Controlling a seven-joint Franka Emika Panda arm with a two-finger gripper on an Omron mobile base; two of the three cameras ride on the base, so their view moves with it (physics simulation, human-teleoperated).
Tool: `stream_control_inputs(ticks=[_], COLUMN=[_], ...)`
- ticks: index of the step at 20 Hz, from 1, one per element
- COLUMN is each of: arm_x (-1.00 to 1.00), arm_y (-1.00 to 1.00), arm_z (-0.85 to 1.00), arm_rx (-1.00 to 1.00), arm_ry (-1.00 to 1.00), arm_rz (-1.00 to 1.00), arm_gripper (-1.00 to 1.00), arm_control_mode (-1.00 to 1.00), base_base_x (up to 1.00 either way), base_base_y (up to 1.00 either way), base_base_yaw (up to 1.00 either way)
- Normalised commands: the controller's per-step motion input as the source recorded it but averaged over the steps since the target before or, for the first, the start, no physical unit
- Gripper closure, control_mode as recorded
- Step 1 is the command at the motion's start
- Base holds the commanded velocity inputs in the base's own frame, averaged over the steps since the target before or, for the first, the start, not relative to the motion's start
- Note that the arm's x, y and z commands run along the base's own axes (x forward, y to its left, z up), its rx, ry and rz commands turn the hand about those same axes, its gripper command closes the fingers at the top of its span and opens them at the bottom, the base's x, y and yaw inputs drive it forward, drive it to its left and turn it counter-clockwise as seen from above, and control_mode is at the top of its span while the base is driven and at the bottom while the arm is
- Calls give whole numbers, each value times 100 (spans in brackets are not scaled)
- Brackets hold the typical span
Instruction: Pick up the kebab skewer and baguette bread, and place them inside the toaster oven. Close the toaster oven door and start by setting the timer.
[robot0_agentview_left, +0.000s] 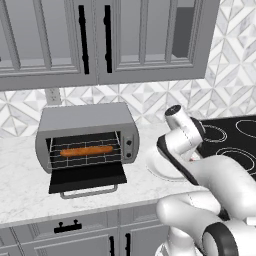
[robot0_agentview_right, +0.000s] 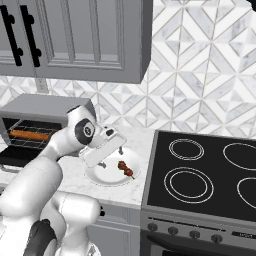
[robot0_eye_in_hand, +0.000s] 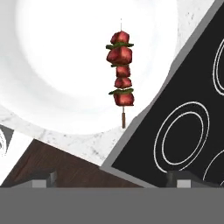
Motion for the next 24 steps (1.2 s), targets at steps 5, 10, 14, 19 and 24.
stream_control_inputs(ticks=[5, 10, 14, 19, 24], arm_x=[20, 17, 9, 0, 2], arm_y=[-11, -12, -18, -21, -2], arm_z=[-20, -19, -24, -31, -34], arm_rx=[7, 11, 11, 4, 0], arm_ry=[8, 7, 4, 4, 0], arm_rz=[0, 0, 0, 1, 4], arm_gripper=[-100, -100, -100, -100, -100], arm_control_mode=[-100, -100, -100, -100, -100], base_base_x=[0, 0, 0, 0, 0], base_base_y=[0, 0, 0, 0, 0], base_base_yaw=[0, 0, 0, 0, 0])
